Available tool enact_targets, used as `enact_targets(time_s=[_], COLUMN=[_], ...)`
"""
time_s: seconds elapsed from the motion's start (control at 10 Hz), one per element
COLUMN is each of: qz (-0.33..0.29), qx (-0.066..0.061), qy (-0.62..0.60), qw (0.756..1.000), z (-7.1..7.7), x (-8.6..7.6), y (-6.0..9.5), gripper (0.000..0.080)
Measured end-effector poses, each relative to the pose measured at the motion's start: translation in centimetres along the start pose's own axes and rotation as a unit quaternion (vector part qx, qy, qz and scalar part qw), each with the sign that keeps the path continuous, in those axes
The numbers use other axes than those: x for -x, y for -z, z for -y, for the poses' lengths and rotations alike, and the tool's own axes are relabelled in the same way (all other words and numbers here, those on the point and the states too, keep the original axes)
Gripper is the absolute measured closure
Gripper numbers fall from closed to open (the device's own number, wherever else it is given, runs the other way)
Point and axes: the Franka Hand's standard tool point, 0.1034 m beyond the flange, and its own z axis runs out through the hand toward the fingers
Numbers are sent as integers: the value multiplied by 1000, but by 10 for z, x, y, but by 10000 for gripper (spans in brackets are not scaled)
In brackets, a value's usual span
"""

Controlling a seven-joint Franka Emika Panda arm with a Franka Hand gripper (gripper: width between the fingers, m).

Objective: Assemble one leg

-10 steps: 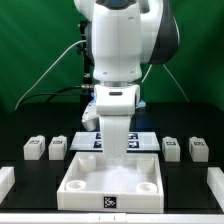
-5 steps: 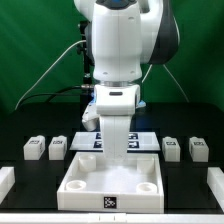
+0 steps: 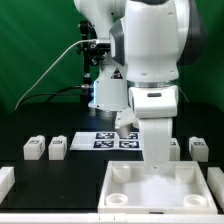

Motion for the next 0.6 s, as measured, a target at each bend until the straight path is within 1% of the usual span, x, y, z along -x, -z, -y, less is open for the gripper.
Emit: enact_targets(time_s=[0.1, 0.2, 0.6], qz=[0, -1, -2], qx=[-5, -6, -4], qy=[5, 8, 20], qw=[1000, 1000, 1000], z=[0, -1, -2], x=[-6, -9, -10], y=[-1, -1, -1], gripper=[742, 742, 742])
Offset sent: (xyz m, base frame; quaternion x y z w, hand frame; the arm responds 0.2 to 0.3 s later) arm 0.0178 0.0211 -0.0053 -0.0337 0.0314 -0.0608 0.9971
